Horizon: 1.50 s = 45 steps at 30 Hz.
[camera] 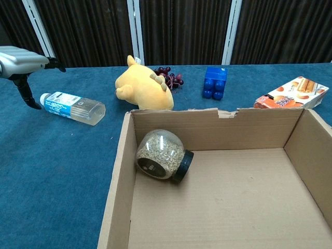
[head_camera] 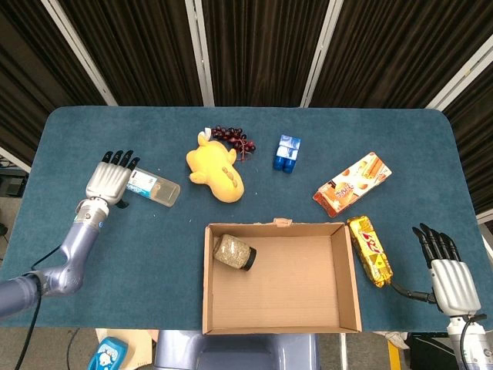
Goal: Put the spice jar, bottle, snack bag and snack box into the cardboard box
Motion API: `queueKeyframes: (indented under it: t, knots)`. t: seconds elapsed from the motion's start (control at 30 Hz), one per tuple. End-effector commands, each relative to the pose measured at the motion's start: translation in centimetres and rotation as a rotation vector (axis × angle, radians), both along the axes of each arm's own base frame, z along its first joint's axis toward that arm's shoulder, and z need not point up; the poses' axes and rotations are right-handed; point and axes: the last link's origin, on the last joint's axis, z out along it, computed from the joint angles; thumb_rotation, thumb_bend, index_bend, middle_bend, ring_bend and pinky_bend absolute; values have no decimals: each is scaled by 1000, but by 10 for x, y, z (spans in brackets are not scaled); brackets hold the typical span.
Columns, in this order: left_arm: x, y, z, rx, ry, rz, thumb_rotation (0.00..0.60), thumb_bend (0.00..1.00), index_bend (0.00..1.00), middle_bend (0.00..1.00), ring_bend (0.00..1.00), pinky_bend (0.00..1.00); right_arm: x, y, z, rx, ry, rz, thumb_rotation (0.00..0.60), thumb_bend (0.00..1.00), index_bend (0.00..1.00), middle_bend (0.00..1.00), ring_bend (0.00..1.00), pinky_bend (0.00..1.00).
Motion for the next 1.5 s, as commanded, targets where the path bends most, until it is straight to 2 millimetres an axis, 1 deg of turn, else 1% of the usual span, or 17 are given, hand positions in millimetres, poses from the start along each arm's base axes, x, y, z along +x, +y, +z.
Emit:
queueKeyframes:
  t: [0.03,0.2,0.37,0.47,0.5,0.57,0.6,0.67,0.7,0.8,0.87,1.0,1.1,1.2,1.3,1.4,1.5]
  knots:
    - [-5,13,-27,-45,2,33,600,54,90,0,31,86,0,0,0,1,-5,-3,600,0,0,0,0,0]
    - [-7,25,-42,-54,6,47,600,54,92,0,34,86,0,1,1,2,-13,-6,600,0,0,0,0,0]
    - [-6,32,-56,-69,8,54,600,56,102,0,34,88,0,1,2,2,-23,-6,600,0,0,0,0,0]
    - [-5,34,-65,-80,8,55,600,72,135,19,57,112,0,1,2,3,-29,-6,600,0,0,0,0,0]
    - [-5,34,-69,-82,7,56,600,124,189,74,114,163,0,1,2,4,-30,-6,600,0,0,0,0,0]
    - [-5,35,-73,-81,3,57,600,288,372,257,279,301,0,1,2,4,-32,-6,600,0,0,0,0,0]
    - [-3,35,-75,-76,-1,53,600,405,491,375,378,381,0,1,3,3,-32,-6,600,0,0,0,0,0]
    - [2,36,-76,-50,-13,23,600,517,610,489,473,453,0,0,3,0,-34,-7,600,0,0,0,0,0]
    - [4,35,-76,-36,-21,6,600,556,652,524,504,474,0,1,3,-1,-35,-7,600,0,0,0,0,0]
    - [14,34,-68,12,-79,-51,600,598,699,562,535,492,-1,1,4,-3,-36,-7,600,0,0,0,0,0]
    - [22,34,-57,35,-123,-89,600,607,709,570,541,494,-2,1,4,-5,-36,-10,600,0,0,0,0,0]
    - [44,31,-23,66,-156,-211,600,612,712,573,544,495,-2,1,5,-5,-36,-10,600,0,0,0,0,0]
    - [67,21,4,70,-218,-284,600,612,714,575,546,497,-1,1,4,-4,-31,-5,600,0,0,0,0,0]
    - [94,1,26,55,-306,-349,600,611,715,576,547,497,-1,1,3,0,-27,-2,600,0,0,0,0,0]
    - [121,-24,41,15,-381,-411,600,608,714,576,547,495,0,0,2,-1,-23,1,600,0,0,0,0,0]
    - [146,-50,45,-41,-431,-476,600,596,710,571,547,492,1,0,1,0,-21,8,600,0,0,0,0,0]
    - [165,-76,35,-115,-478,-513,600,587,694,554,538,490,2,0,0,0,-15,15,600,0,0,0,0,0]
